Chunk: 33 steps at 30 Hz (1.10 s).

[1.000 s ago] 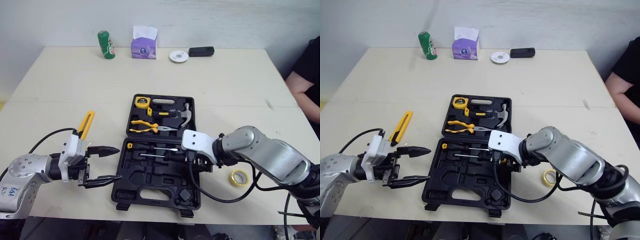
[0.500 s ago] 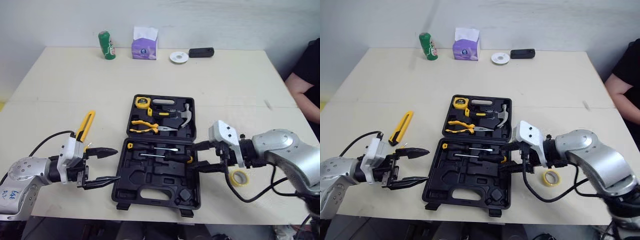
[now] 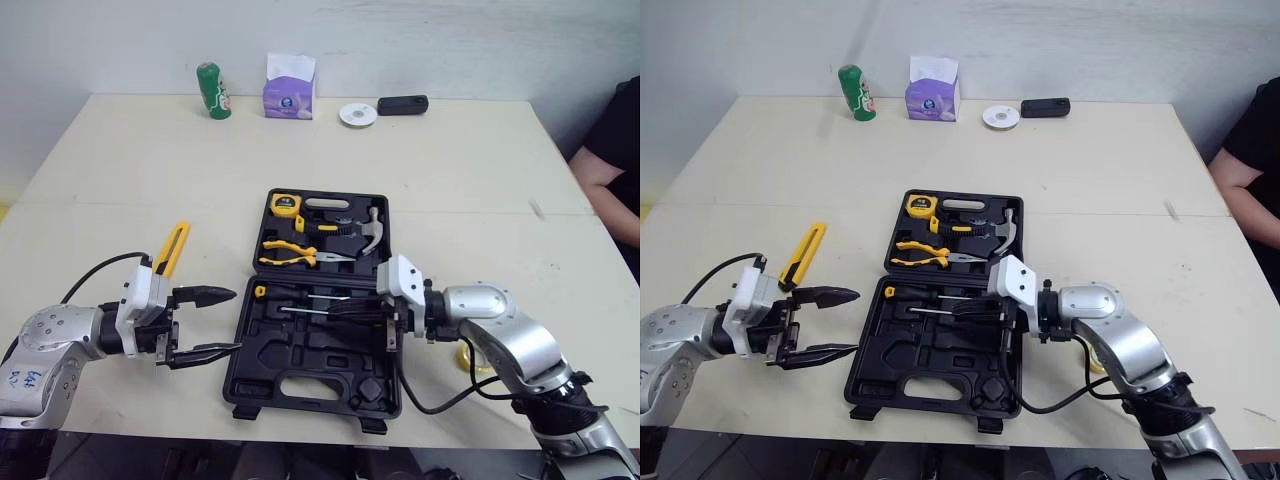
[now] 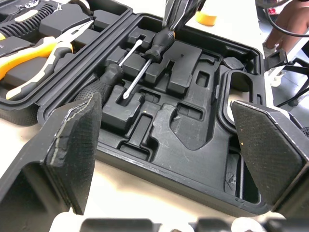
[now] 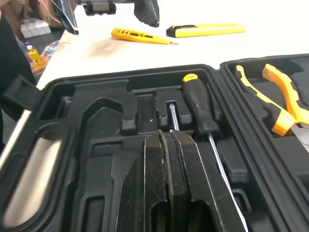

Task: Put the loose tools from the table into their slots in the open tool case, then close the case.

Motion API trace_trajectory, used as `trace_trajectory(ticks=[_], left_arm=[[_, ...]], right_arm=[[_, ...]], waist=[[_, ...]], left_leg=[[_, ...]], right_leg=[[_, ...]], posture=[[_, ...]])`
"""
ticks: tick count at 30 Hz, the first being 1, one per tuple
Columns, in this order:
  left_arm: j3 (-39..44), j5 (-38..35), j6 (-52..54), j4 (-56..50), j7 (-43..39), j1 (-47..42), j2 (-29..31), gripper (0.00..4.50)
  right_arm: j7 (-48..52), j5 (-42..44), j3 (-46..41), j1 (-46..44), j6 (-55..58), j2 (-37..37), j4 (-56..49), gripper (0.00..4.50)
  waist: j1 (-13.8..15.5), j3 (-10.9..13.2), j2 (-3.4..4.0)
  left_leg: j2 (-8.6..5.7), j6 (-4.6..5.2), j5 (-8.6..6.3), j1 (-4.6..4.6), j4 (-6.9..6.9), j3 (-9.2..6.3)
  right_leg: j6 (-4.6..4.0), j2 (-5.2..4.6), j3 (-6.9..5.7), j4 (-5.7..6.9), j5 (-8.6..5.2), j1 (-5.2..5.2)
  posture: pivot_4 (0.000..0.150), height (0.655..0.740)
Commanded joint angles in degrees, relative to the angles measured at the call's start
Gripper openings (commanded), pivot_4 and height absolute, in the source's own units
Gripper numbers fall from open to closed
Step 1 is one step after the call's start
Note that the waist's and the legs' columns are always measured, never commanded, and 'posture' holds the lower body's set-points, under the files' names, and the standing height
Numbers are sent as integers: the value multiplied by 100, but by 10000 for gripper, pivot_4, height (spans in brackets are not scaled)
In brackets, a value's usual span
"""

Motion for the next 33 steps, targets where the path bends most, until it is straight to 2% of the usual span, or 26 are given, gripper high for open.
trace_trajectory(ticks=[1, 15, 22, 29, 33], left_arm=[[1, 2, 27, -151, 47, -66, -32, 45000], [-37, -61, 485, -755, 466, -105, -17, 45000], [-5, -70, 637, -881, 556, -117, 2, 45000], [-21, -69, 723, -932, 564, -164, 21, 45000], [-32, -55, 738, -916, 565, -213, 8, 45000]], right_arm=[[-122, -314, 146, -127, -306, 186, 305, 785], [30, -958, 547, -36, -505, 301, 1206, 785], [-104, -1319, 795, 94, -525, 272, 1524, 785], [-224, -1450, 964, -16, 55, 212, 1554, 785], [-72, -1099, 849, 32, -141, 328, 1239, 785]], waist=[[-1, 0, 0], [-14, -2, -4], [-23, -23, -34], [-41, -49, -46], [-42, -60, -47]], left_leg=[[0, 0, 0, 0, 0, 0], [0, -1, 1, 11, 1, 1], [0, -3, 2, 35, -4, 0], [2, 3, -2, 48, -12, -1], [4, 7, -4, 51, -15, -5]], right_leg=[[0, 0, 0, 0, 0, 0], [0, 0, 2, 8, 0, 5], [-2, 0, 5, 9, -1, 23], [-18, 0, 5, 12, 7, 27], [-27, -1, 3, 11, 11, 30]], posture=[[1500, 7400], [1500, 7400], [1500, 7400], [1500, 7400], [1500, 7400]])
